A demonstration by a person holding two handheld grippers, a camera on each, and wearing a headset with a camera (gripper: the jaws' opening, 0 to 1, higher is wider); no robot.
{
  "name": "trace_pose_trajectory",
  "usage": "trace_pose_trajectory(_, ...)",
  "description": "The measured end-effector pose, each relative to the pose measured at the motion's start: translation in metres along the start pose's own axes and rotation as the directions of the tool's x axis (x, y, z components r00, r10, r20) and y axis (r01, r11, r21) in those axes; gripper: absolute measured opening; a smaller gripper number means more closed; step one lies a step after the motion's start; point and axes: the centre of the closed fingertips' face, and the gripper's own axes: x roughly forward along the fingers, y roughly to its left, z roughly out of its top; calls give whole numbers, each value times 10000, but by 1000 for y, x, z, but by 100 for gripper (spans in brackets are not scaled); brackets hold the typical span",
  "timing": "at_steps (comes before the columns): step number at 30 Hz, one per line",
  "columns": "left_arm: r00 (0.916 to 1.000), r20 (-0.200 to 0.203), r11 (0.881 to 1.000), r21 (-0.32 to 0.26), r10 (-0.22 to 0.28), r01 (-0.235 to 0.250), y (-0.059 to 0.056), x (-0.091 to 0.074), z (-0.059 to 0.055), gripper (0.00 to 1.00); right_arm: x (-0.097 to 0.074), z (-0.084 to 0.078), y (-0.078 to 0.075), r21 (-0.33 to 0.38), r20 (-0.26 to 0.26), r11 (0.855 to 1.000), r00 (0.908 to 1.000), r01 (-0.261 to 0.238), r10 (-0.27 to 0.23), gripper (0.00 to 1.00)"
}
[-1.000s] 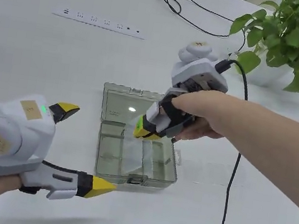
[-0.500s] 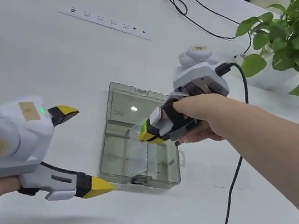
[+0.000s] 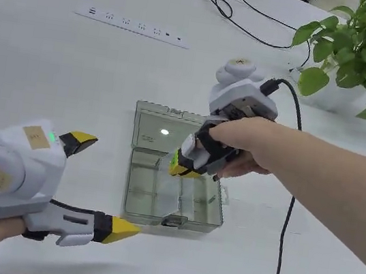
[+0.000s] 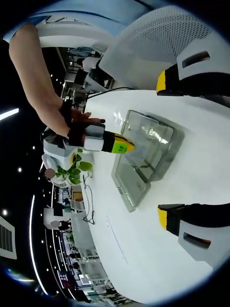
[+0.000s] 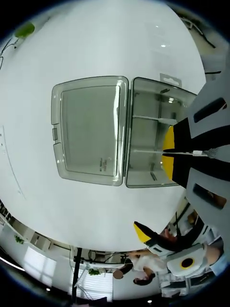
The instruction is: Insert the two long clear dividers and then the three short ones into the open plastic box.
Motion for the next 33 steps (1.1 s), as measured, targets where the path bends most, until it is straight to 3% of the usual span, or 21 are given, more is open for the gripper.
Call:
trace_pose_trajectory(14, 9999, 41, 9998, -147, -102, 102, 0, 1, -3, 94, 3, -5, 5, -32, -29, 9998, 9998, 173, -173, 2)
trace_pose_trajectory(24, 9997, 83, 9996, -190, -226, 228, -6, 3, -4, 93, 3, -10, 13, -540, -77, 9913, 9927, 1197, -1202, 2)
trace_pose_trajectory(33, 9995, 92, 9991, -299, -313, 316, -9, 2, -7, 92, 15, -11, 16, -1085, -119, 9777, 9832, 1799, -1823, 2)
